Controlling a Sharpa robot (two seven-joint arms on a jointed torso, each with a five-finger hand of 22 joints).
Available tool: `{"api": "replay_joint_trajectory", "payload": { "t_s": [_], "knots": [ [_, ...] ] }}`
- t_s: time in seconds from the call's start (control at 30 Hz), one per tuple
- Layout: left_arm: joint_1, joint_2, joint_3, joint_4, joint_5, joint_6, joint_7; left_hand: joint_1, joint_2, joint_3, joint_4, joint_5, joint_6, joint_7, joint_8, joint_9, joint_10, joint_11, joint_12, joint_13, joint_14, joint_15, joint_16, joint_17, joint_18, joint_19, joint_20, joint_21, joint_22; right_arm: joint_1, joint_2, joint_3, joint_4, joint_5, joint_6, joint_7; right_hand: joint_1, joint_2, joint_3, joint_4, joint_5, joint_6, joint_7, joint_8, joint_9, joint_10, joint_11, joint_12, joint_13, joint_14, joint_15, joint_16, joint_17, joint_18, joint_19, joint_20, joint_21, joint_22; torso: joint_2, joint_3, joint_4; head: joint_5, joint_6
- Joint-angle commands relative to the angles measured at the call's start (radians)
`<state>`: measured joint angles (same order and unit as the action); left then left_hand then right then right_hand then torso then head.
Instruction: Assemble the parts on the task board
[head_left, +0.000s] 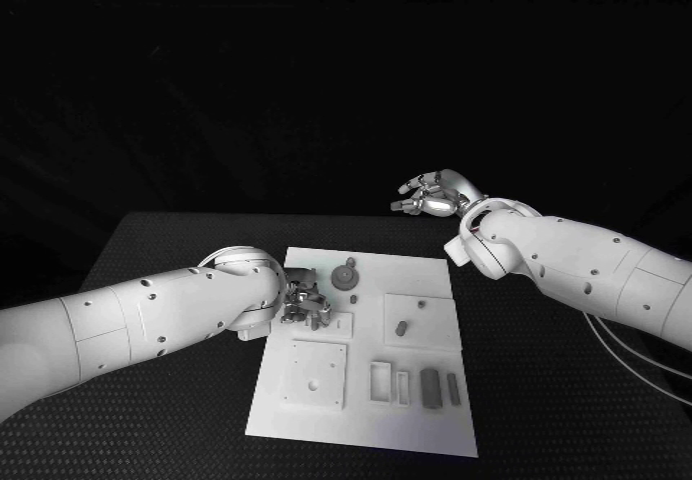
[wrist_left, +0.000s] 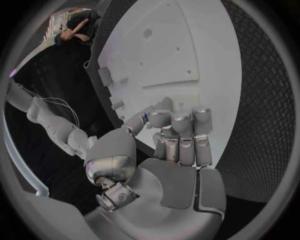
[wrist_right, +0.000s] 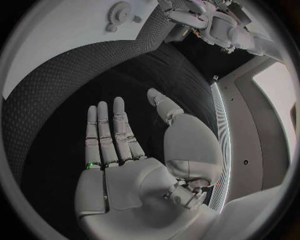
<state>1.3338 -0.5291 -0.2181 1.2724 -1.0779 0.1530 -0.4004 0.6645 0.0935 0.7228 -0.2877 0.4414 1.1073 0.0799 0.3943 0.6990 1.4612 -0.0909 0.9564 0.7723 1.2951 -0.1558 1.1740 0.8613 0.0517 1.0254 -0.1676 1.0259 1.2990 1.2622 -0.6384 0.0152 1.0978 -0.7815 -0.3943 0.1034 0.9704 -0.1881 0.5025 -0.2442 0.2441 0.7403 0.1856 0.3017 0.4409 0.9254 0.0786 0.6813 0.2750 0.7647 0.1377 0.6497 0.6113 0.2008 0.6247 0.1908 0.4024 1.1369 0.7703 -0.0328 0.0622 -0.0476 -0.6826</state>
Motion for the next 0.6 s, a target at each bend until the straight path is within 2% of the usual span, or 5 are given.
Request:
{"api": "replay_joint_trajectory", "payload": {
  "t_s": [0.03, 0.6],
  "knots": [
    [0.000, 0.003, 0.000, 0.001, -0.006, 0.016, -0.002, 0.001, 0.016, 0.033, -0.001, 0.007, 0.111, -0.096, 0.004, 0.000, -0.035, -0.037, 0.006, -0.002, 0.016, -0.040, 0.005, -0.002, 0.007, -0.005, -0.098, -0.004, 0.000, 0.000, 0.001, 0.001, 0.003, 0.001, 0.013, 0.012, 0.001, 0.006, -0.005, 0.000, 0.005, 0.013, 0.026, 0.004, -0.002, -0.184, 0.095, -0.002, -0.003, -0.004, 0.007, -0.006, -0.002, -0.002, -0.006, 0.004, -0.004, 0.002, 0.000, -0.0003, -0.0001, 0.000, -0.001],
    [-0.005, 0.010, -0.001, -0.005, -0.028, 0.016, -0.007, -0.001, 0.021, 0.033, -0.001, -0.001, 0.111, -0.096, 0.004, 0.000, -0.036, -0.037, 0.008, -0.005, 0.015, -0.040, 0.010, -0.008, 0.007, -0.005, -0.097, -0.005, 0.000, 0.000, 0.002, 0.001, 0.004, 0.001, 0.016, 0.011, 0.000, 0.006, -0.007, 0.001, 0.010, 0.013, 0.027, 0.005, -0.004, -0.183, 0.095, -0.001, -0.013, -0.009, 0.009, -0.007, -0.008, -0.003, -0.010, 0.005, -0.009, 0.003, 0.000, -0.0004, 0.0002, -0.001, 0.000]
  ]
}}
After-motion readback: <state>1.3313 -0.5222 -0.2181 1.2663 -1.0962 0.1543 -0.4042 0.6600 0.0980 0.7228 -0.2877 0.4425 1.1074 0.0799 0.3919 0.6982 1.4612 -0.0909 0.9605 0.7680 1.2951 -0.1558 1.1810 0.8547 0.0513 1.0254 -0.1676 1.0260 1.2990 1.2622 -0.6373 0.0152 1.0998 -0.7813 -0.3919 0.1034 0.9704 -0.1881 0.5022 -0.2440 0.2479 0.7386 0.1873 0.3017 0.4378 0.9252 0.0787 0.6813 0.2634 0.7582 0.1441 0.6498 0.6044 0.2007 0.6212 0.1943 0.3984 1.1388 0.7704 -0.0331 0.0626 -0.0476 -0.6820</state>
